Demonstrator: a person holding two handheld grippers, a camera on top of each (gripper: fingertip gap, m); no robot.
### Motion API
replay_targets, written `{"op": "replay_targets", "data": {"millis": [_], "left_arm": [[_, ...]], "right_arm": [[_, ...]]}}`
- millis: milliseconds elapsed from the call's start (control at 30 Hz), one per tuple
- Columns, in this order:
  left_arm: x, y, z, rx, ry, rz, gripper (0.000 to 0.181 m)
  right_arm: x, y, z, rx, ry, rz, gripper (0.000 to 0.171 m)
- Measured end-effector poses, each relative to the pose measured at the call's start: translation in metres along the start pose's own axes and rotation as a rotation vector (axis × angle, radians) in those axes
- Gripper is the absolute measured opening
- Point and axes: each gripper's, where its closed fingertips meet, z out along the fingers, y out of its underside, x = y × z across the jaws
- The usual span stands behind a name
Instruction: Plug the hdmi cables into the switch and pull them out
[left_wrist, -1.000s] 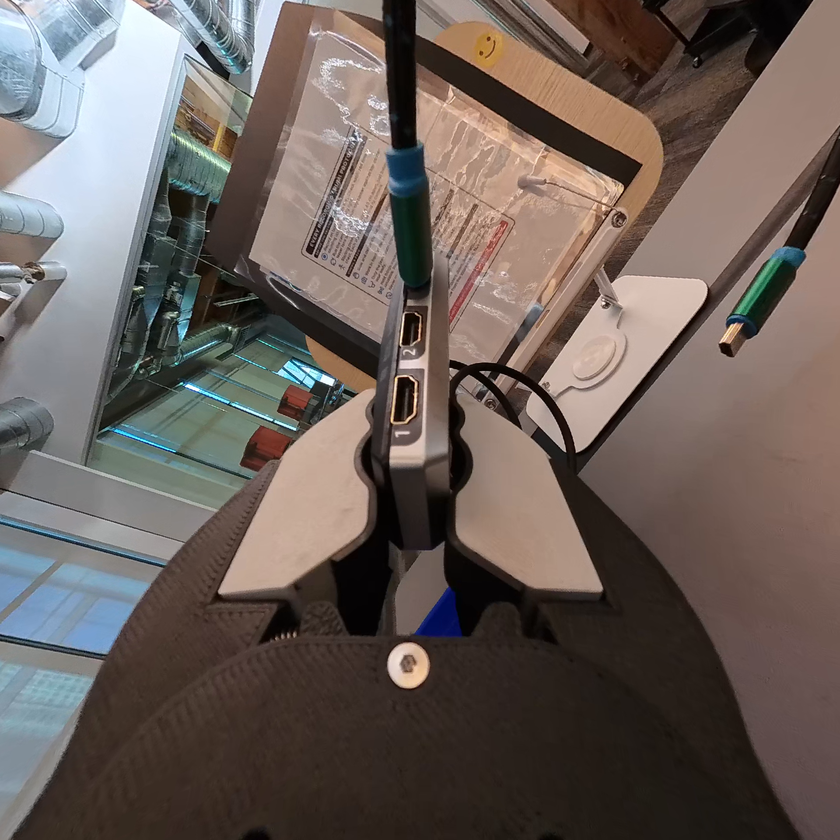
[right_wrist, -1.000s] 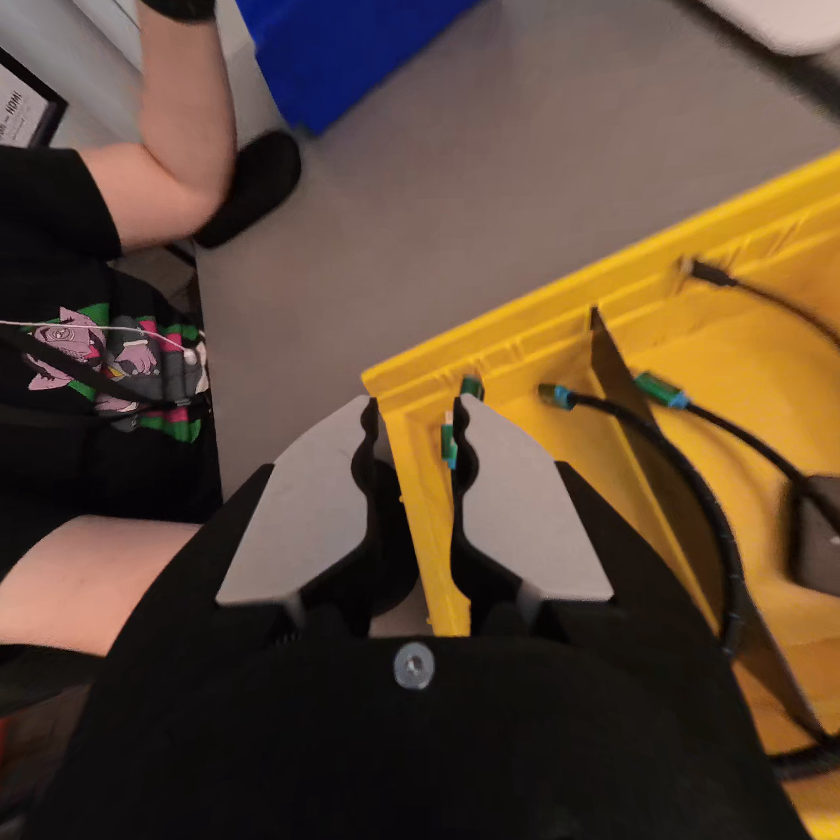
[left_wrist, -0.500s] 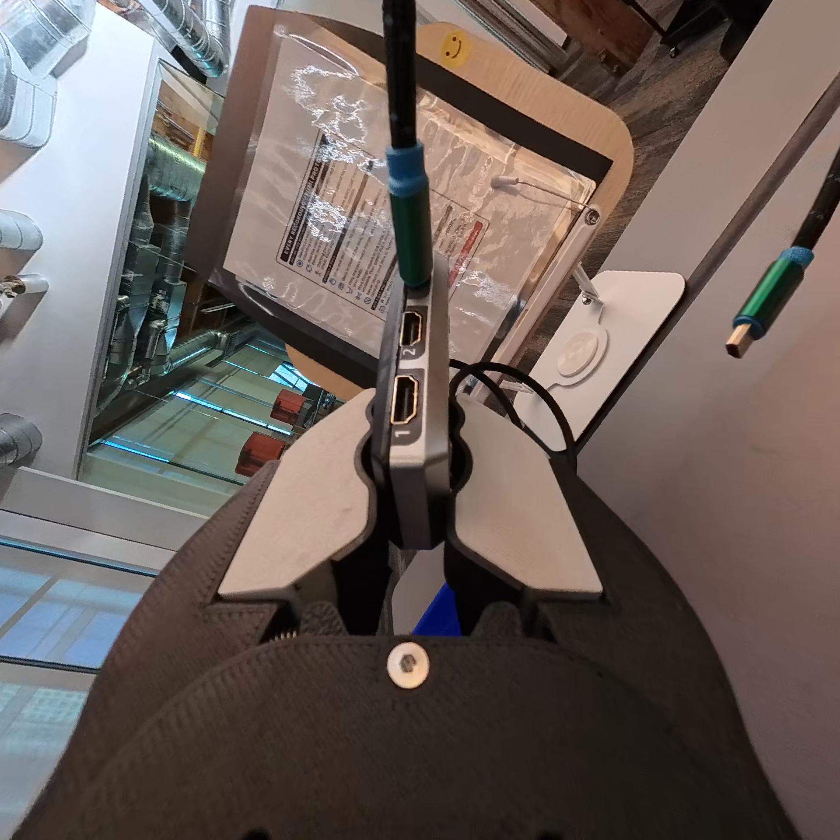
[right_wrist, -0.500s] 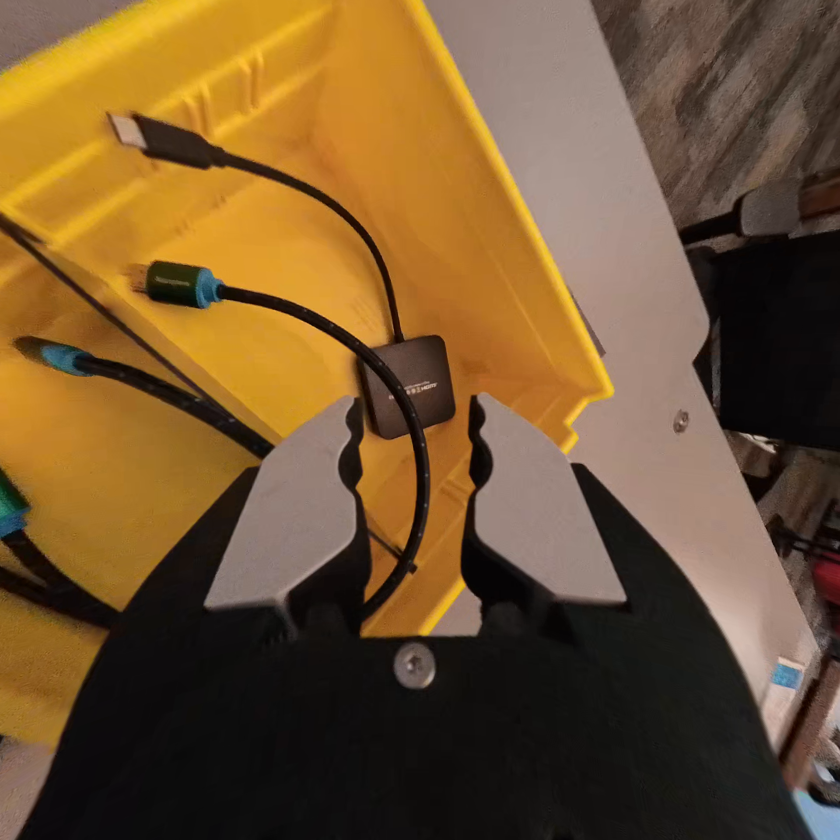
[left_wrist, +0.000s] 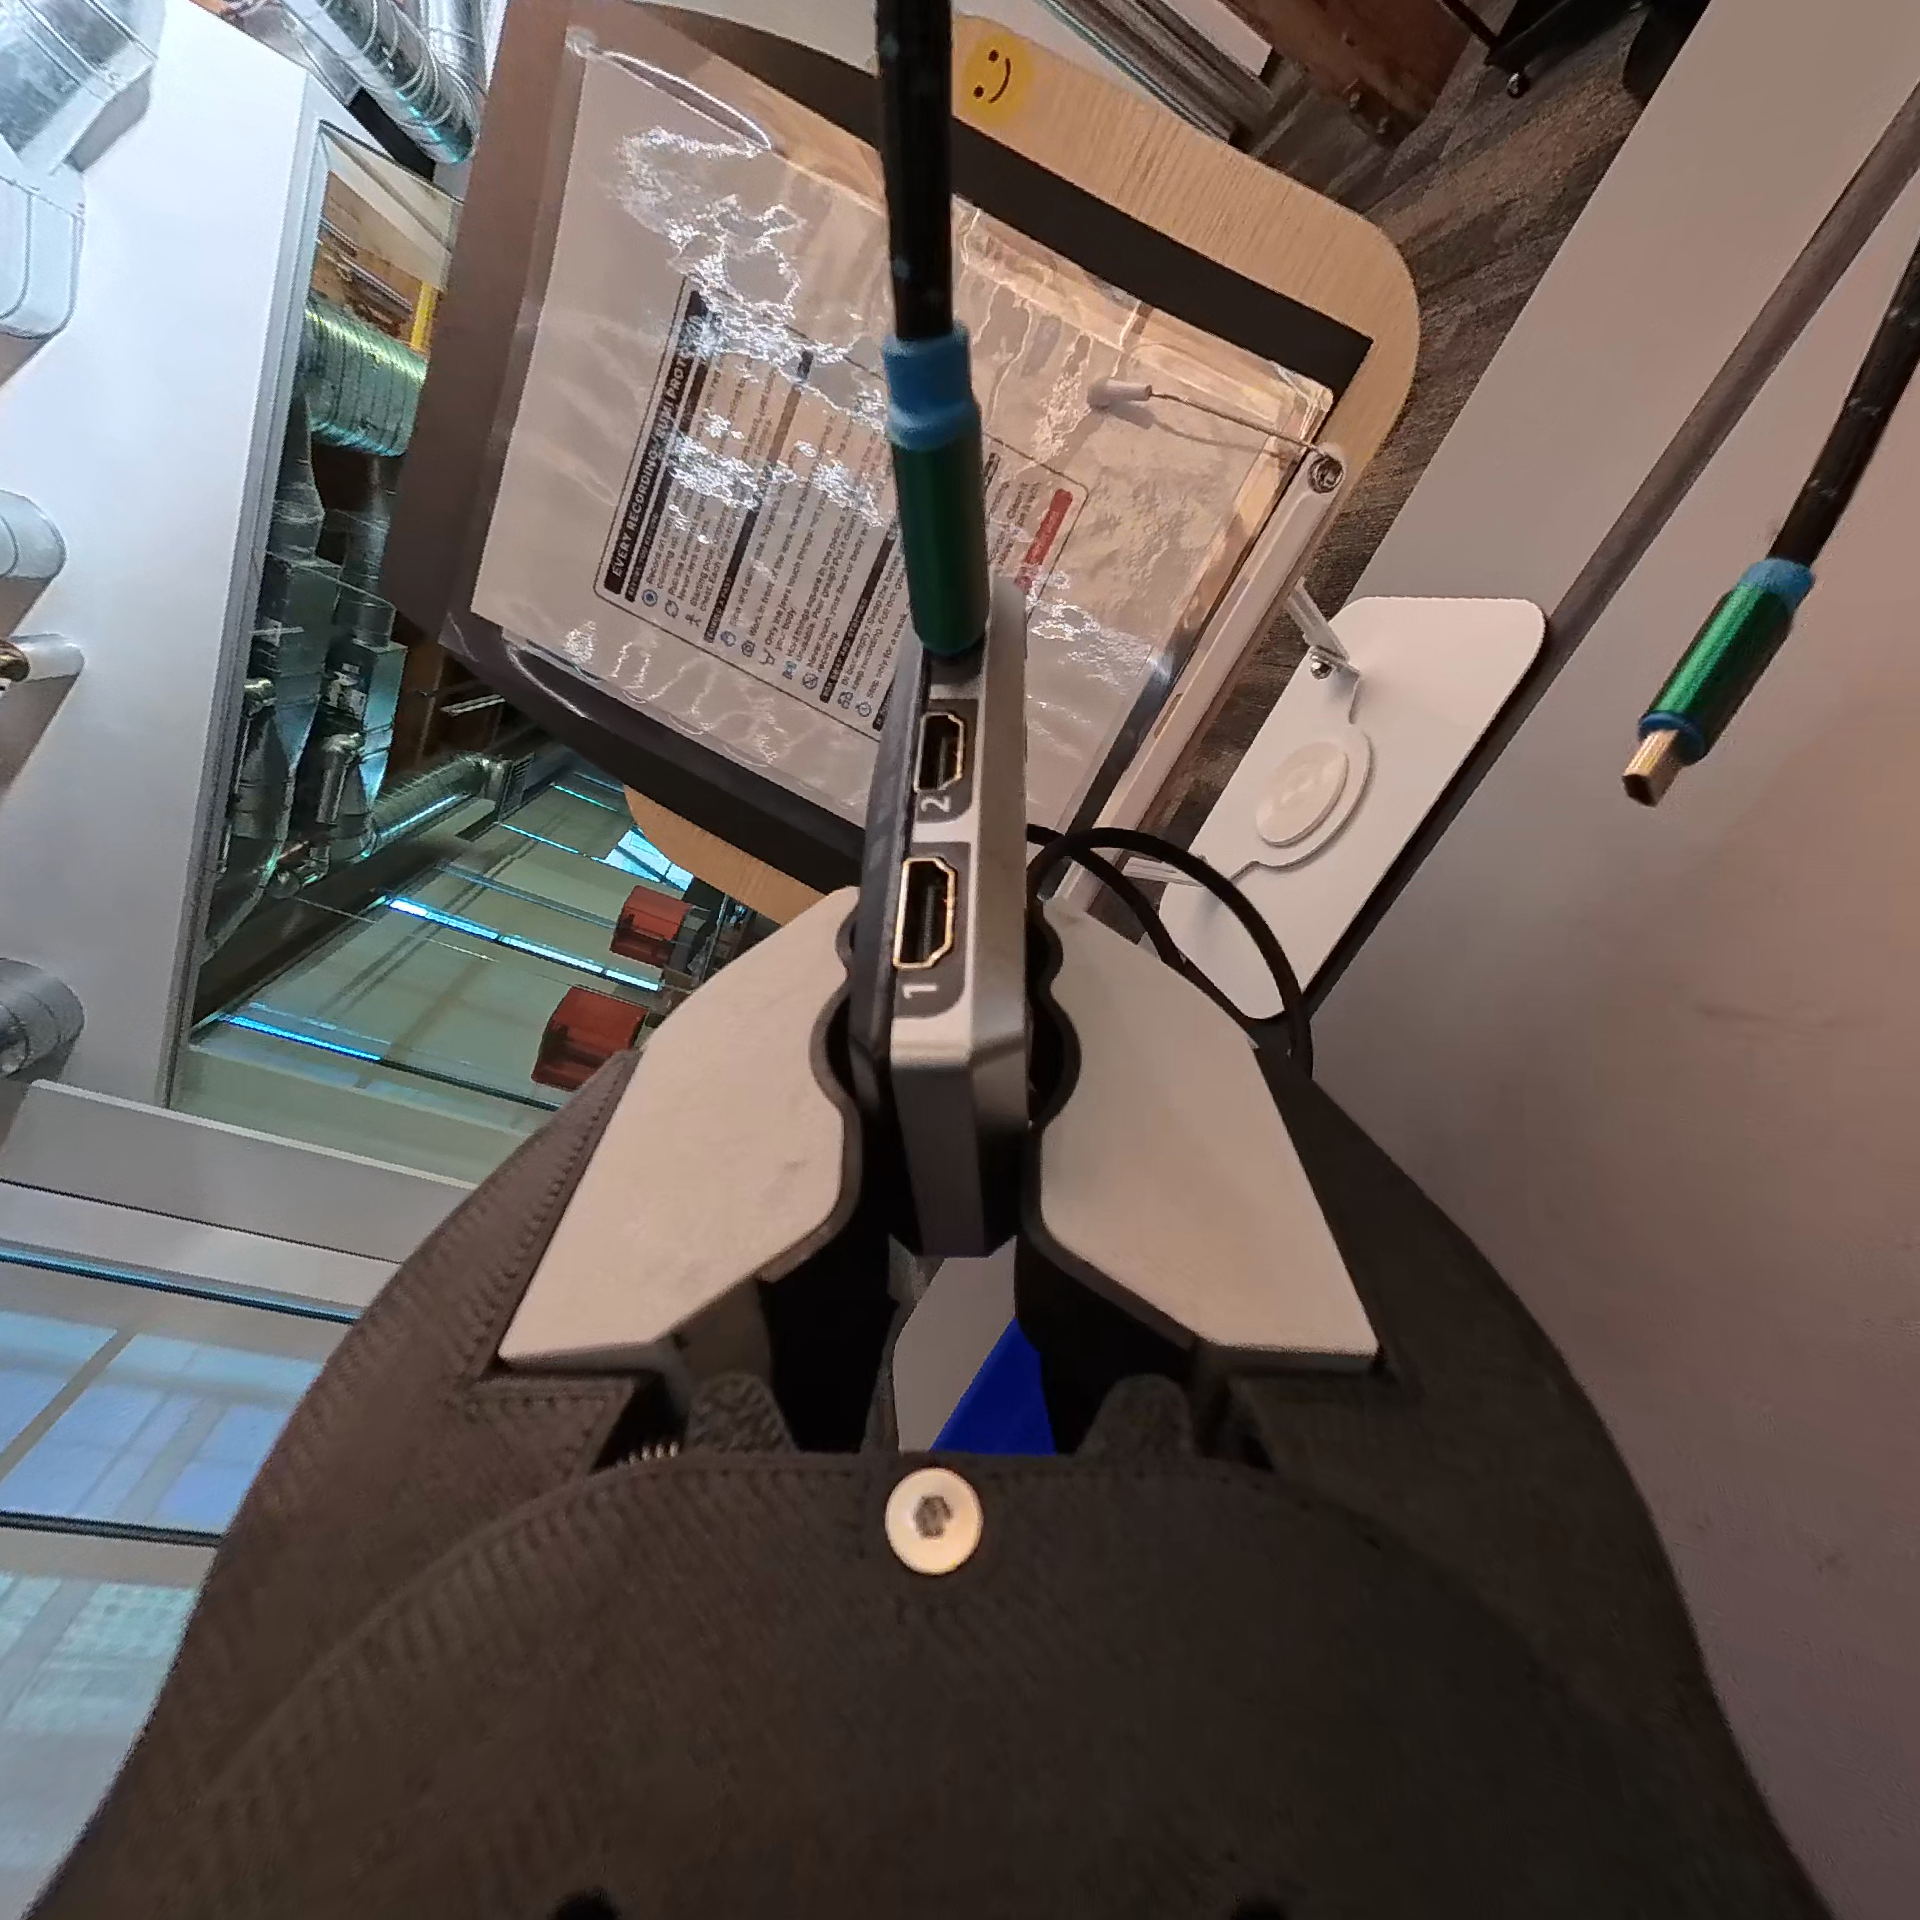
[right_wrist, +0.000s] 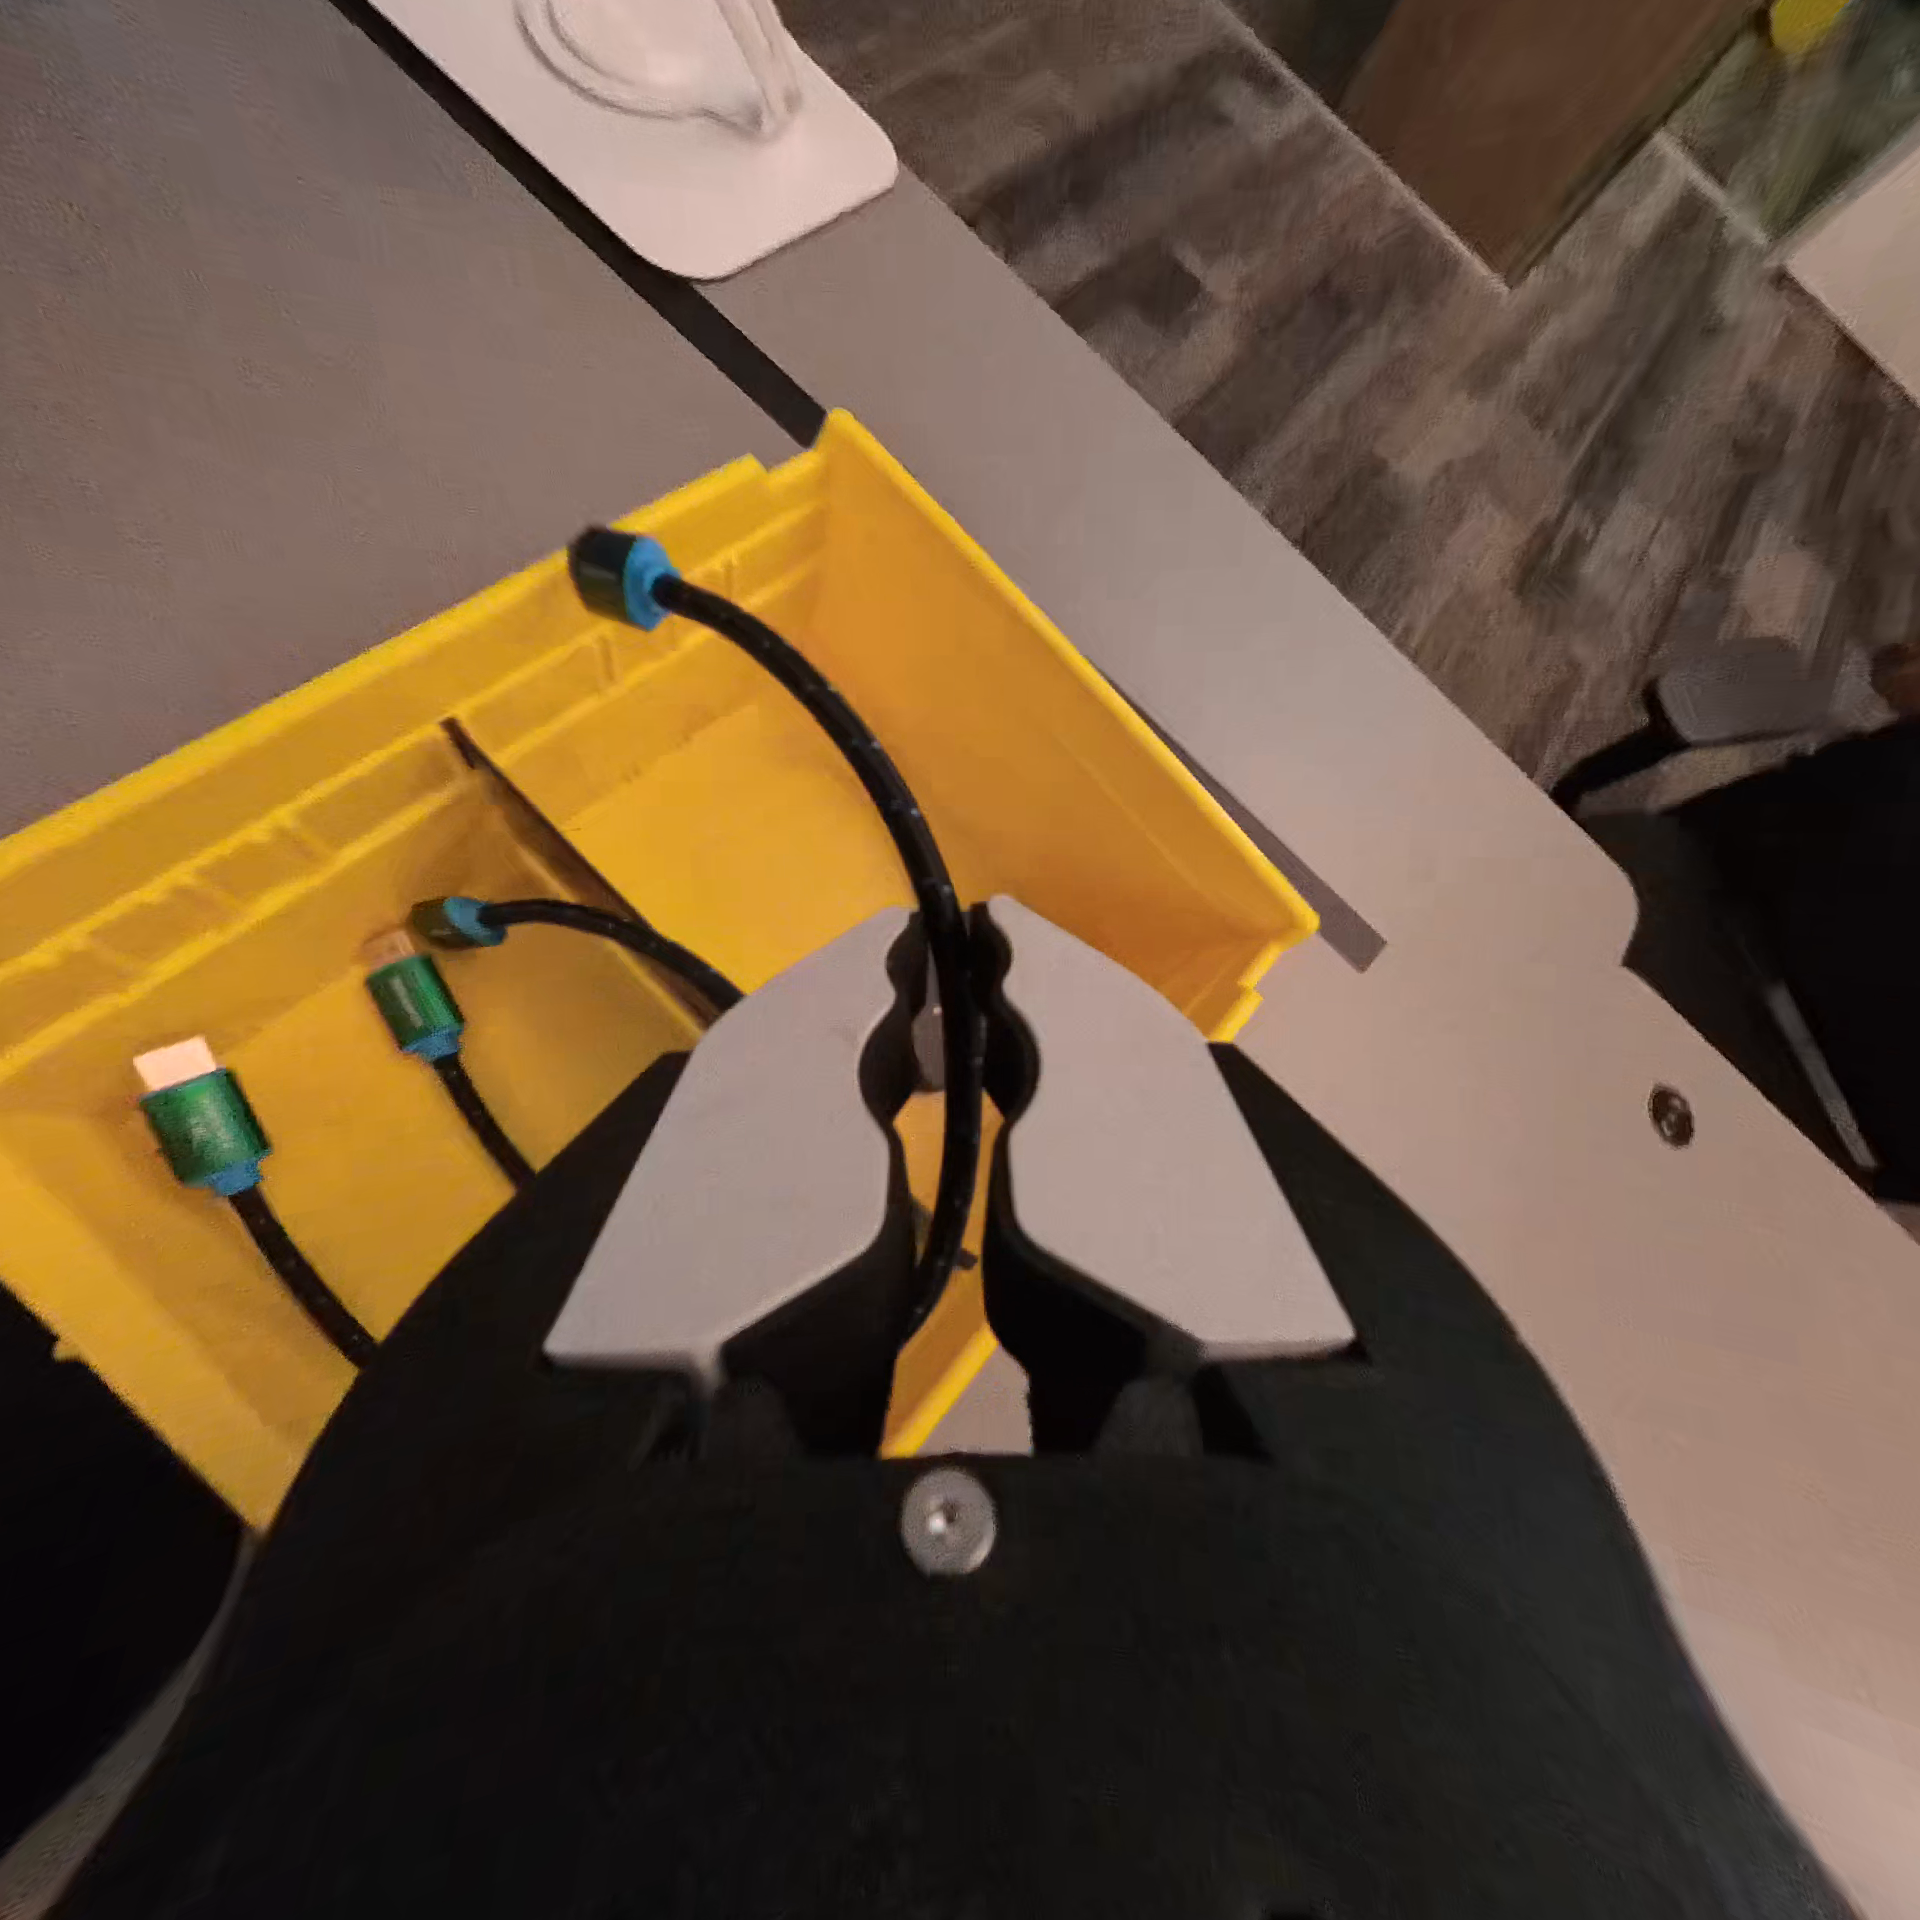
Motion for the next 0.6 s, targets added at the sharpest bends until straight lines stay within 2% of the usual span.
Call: {"op": "replay_targets", "data": {"millis": [67, 167, 267, 333, 500, 600], "left_arm": [[0.002, -0.002, -0.001, 0.002, 0.002, 0.008, 0.025], [0.005, -0.007, -0.002, 0.019, 0.005, 0.010, 0.026], [0.005, -0.012, -0.004, 0.037, 0.003, 0.006, 0.025], [0.004, -0.014, -0.006, 0.046, -0.006, 0.005, 0.025], [-0.003, -0.017, -0.010, 0.066, -0.035, 0.003, 0.025], [-0.005, -0.020, -0.012, 0.084, -0.046, -0.001, 0.025]], "right_arm": [[-0.007, 0.004, -0.017, 0.059, -0.015, -0.063, 0.008], [-0.011, 0.027, -0.029, 0.010, -0.019, -0.064, 0.008], [-0.032, 0.030, -0.027, -0.030, -0.109, -0.081, 0.009], [-0.037, 0.032, -0.022, -0.123, -0.077, -0.165, 0.009], [-0.051, 0.069, -0.013, -0.579, -0.080, -0.032, 0.008], [-0.047, 0.076, 0.004, -0.680, -0.030, -0.125, 0.007]]}}
